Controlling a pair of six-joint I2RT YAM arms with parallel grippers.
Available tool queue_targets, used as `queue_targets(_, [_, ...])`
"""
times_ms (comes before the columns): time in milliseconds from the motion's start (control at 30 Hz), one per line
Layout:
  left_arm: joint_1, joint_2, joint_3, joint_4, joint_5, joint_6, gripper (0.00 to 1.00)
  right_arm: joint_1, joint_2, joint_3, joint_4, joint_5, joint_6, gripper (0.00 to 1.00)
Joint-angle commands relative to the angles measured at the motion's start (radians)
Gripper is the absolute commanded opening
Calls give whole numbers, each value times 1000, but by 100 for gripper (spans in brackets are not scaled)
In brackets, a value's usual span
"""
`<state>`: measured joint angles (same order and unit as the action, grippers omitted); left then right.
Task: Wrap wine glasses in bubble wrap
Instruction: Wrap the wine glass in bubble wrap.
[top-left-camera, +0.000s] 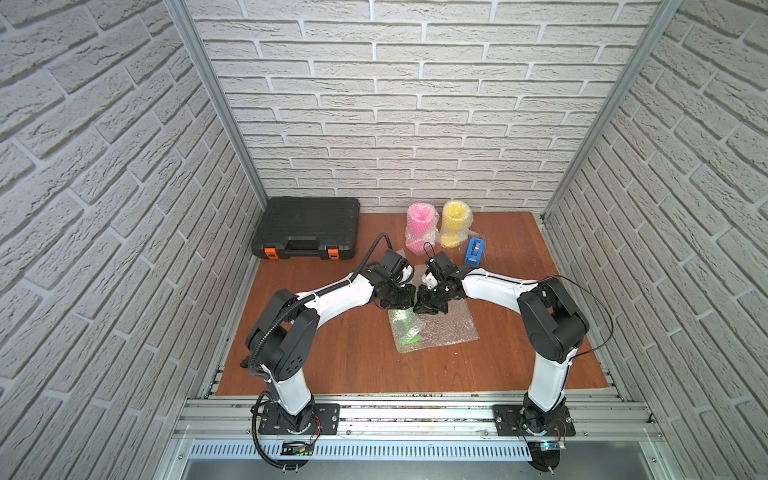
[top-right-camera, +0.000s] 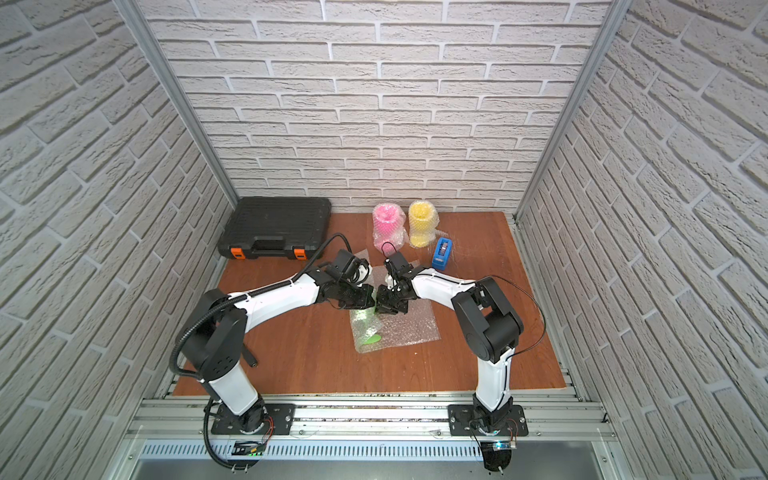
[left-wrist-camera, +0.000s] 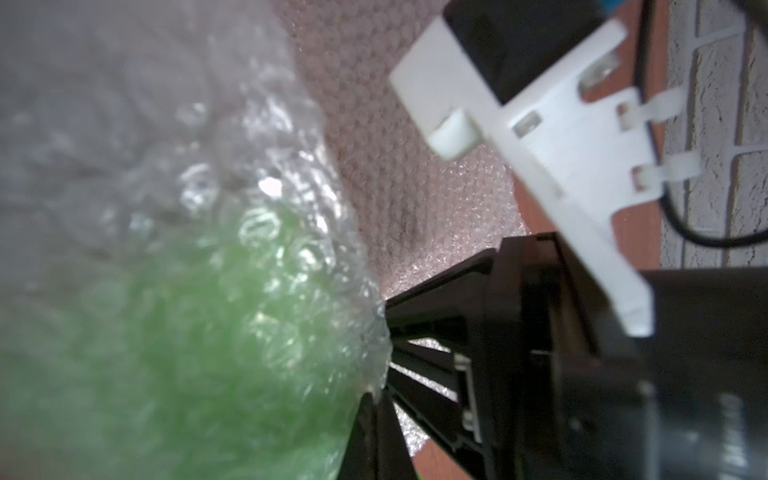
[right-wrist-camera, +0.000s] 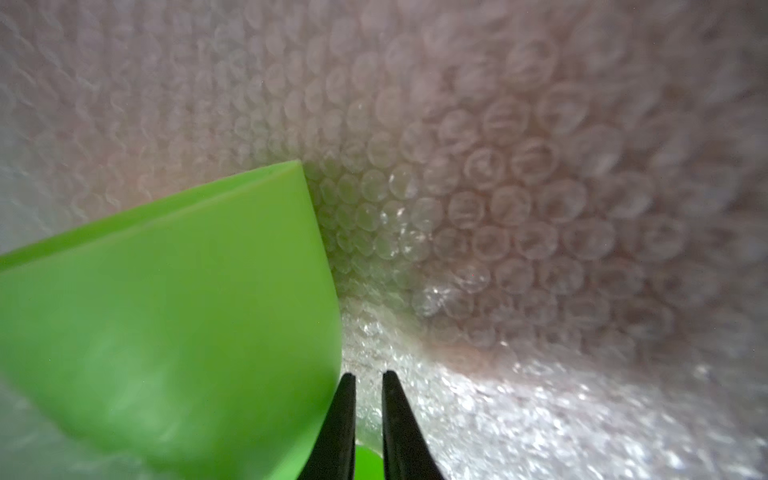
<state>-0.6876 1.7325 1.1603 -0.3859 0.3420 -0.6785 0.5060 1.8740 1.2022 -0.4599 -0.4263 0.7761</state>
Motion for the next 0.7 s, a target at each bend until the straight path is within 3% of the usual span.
queue_targets(0, [-3, 18, 16, 3, -11, -7, 0, -33, -94, -9, 32, -32, -10, 21])
queue_targets(167, [-3, 23, 17, -1, -12, -5, 0, -41, -89, 15, 89, -123, -6, 31])
queue_targets(333, [-3, 19, 13, 0, -11, -4, 0, -43, -32, 51, 111, -171, -4, 34])
queue_targets(433, [-3, 18, 10, 0, -9, -3, 0, -43, -5, 72, 96, -167, -15, 30])
queue_targets(600, [-3, 2, 9, -18, -25, -3, 0, -49, 11, 68, 89, -129, -21, 12])
queue_targets(667, [-3, -17, 6, -35, -42, -1, 4, -49, 17, 65, 89, -120, -23, 7])
